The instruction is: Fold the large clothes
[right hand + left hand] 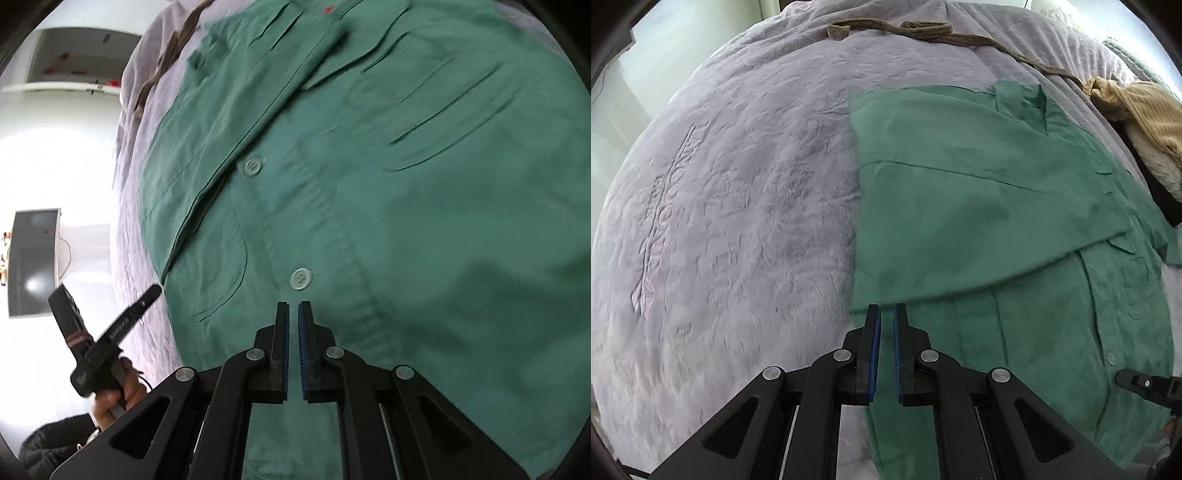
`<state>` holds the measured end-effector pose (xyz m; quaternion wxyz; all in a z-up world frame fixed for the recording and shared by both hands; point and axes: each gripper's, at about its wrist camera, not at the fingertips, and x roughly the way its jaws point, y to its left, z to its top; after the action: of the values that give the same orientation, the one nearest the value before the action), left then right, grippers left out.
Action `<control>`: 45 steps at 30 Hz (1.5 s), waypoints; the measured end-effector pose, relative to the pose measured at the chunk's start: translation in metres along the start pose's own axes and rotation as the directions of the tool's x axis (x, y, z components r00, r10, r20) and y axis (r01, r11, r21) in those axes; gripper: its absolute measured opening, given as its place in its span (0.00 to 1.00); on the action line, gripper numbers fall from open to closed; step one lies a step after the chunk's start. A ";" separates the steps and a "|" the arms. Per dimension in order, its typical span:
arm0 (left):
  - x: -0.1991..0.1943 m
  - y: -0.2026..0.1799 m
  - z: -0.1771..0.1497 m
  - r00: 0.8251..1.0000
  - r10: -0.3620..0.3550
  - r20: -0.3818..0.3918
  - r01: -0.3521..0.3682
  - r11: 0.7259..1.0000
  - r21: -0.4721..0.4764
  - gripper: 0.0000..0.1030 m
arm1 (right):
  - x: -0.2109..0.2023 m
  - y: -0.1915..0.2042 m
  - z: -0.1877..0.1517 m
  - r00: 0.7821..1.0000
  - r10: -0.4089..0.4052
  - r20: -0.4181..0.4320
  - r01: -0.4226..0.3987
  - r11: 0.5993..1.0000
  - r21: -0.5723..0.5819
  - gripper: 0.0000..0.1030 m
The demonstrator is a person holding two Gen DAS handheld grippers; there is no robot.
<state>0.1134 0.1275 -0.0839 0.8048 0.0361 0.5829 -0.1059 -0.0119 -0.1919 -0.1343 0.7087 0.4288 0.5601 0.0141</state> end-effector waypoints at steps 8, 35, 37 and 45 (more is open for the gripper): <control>-0.020 -0.039 -0.018 0.998 0.029 0.054 -0.032 0.998 0.062 1.00 | -0.034 -0.026 0.073 0.994 0.031 0.107 -0.029 0.999 -0.020 0.73; 0.037 -0.295 0.018 0.995 -0.072 -0.074 0.080 0.991 0.105 1.00 | -0.230 -0.342 0.237 0.867 0.027 0.497 -0.263 0.872 0.412 0.78; 0.038 -0.311 0.019 0.994 -0.081 -0.070 0.088 0.989 0.117 1.00 | -0.228 -0.348 0.249 0.851 0.056 0.523 -0.311 0.855 0.415 0.78; 0.049 -0.343 0.027 0.996 -0.081 -0.047 0.088 0.984 0.153 1.00 | -0.223 -0.357 0.293 0.812 0.136 0.567 -0.426 0.802 0.418 0.77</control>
<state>0.0802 -0.2183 -0.0990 0.7822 0.0760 0.5903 -0.1843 -0.0230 -0.7030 -0.1815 0.6745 0.6754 0.2606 -0.1449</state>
